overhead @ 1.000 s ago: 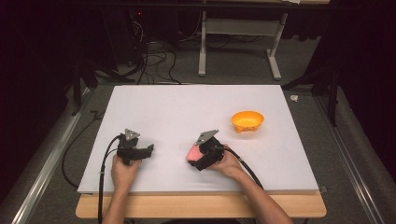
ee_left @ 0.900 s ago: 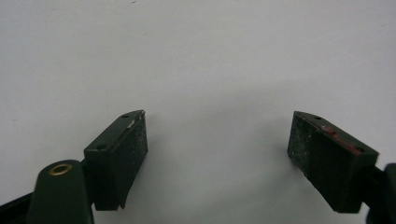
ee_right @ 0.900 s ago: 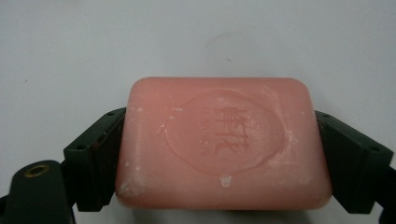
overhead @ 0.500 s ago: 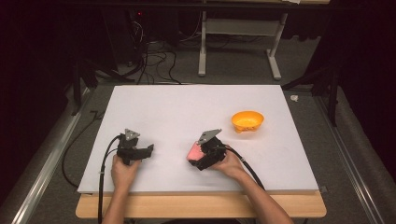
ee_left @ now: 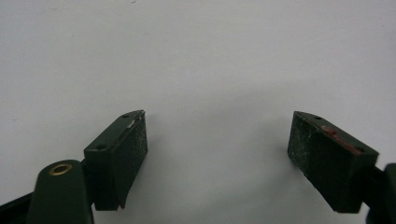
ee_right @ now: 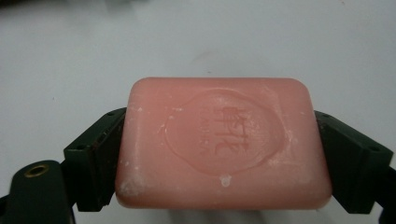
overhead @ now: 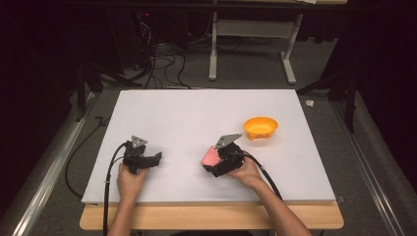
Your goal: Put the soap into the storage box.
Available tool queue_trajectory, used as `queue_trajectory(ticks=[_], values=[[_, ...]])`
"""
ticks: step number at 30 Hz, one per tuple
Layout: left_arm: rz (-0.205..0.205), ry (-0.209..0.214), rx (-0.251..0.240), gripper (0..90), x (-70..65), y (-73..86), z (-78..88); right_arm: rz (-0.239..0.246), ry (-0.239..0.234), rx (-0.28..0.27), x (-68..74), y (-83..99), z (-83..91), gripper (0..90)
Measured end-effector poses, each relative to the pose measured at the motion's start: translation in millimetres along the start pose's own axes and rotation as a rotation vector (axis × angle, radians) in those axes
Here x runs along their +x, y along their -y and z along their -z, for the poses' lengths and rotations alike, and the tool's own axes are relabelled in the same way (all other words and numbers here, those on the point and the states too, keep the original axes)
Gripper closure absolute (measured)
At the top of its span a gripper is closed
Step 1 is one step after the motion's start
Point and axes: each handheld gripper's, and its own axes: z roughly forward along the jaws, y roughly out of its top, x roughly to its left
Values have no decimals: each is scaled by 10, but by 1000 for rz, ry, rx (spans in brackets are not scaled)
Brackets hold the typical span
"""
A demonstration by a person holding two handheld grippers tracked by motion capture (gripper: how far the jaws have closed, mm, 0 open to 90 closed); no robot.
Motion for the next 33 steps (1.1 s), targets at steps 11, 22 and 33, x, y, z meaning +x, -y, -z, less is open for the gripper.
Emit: queue_trajectory(ticks=[11,22,33], values=[[0,0,0,204,-1,0,-1,-36,17,-25,-42,46,138,136],[0,0,0,204,0,0,-1,-75,39,-38,-98,137,263,136],[1,1,0,204,1,0,-1,-106,63,-80,-181,180,434,136]])
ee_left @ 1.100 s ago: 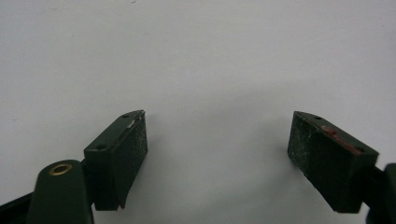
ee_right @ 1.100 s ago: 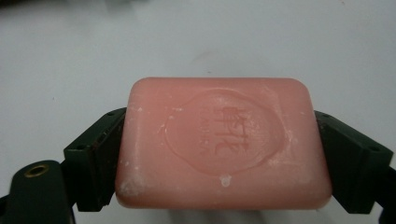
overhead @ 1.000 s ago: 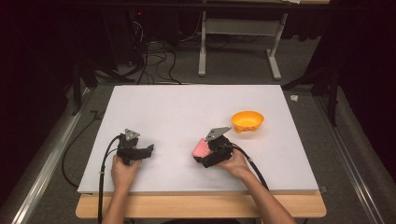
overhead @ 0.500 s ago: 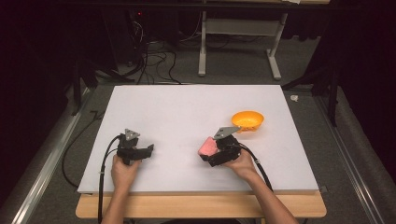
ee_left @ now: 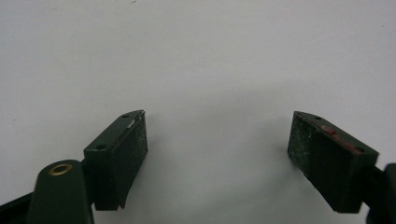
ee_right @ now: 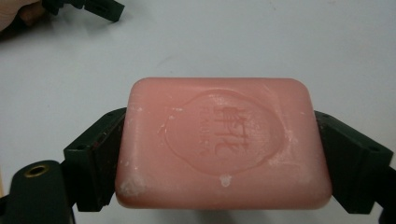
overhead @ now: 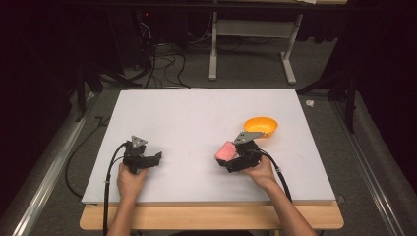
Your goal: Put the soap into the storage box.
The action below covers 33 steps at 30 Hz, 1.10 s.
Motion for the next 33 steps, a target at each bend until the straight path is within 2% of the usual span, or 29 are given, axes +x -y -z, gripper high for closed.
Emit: queue_trajectory(ticks=[3,13,33], values=[[0,0,0,204,0,0,0,-13,22,-8,-22,10,77,135],[-1,0,1,204,0,0,1,-42,50,-39,-62,71,265,135],[-1,-1,0,204,-1,0,1,-147,127,-80,-198,353,582,135]])
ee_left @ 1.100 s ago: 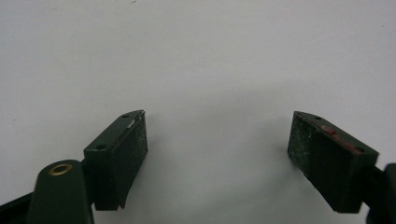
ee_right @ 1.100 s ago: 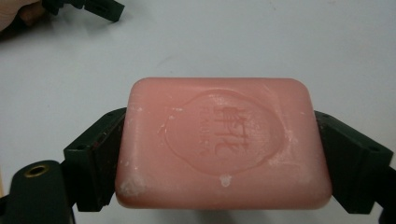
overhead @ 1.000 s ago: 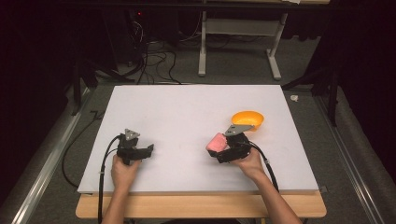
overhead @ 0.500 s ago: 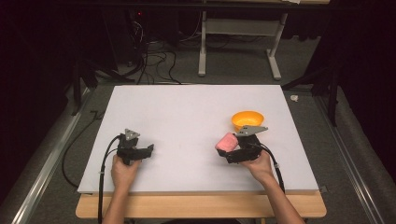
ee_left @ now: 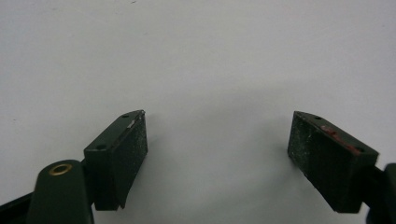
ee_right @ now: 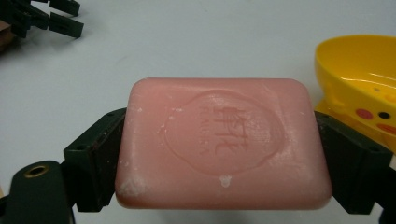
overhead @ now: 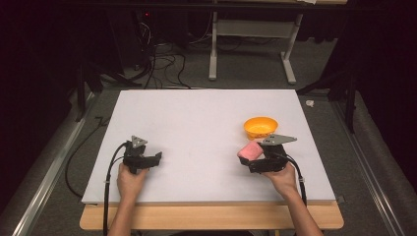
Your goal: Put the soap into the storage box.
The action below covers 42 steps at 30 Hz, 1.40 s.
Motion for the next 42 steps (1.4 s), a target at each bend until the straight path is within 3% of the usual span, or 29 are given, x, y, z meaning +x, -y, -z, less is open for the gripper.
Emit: queue_trajectory(ticks=[19,23,42], values=[[0,0,0,204,-1,0,0,-106,88,-37,-214,119,239,135],[0,1,1,204,0,-1,1,-140,86,-34,-275,118,260,135],[0,0,0,204,0,0,0,-211,150,-44,-476,-112,338,135]])
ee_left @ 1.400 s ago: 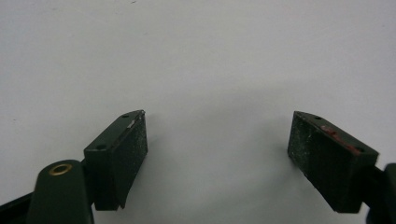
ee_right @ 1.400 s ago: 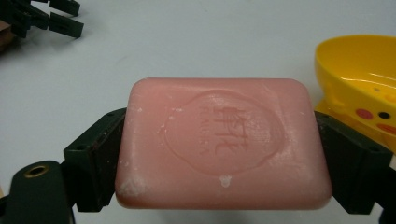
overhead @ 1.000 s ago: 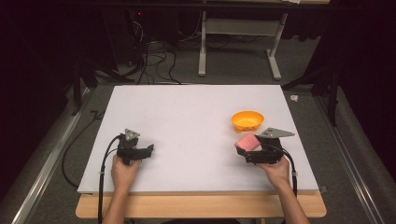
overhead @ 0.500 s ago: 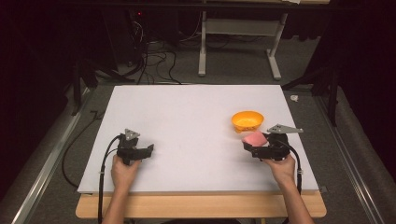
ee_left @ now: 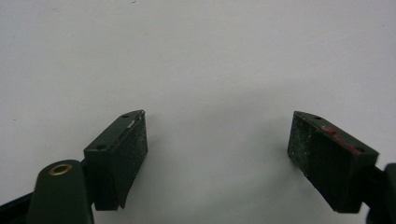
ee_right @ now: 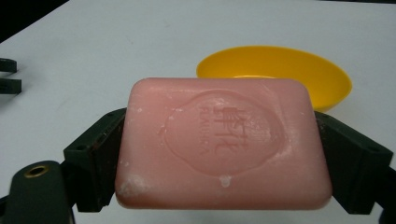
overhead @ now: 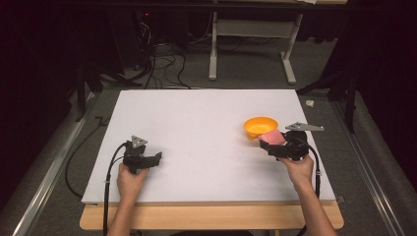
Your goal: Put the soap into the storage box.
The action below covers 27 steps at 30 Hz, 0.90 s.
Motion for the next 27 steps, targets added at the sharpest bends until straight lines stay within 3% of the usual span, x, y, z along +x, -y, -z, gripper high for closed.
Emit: queue_trajectory(ticks=[27], values=[[-1,0,0,204,1,0,1,-26,75,-2,-29,-372,-145,135]])
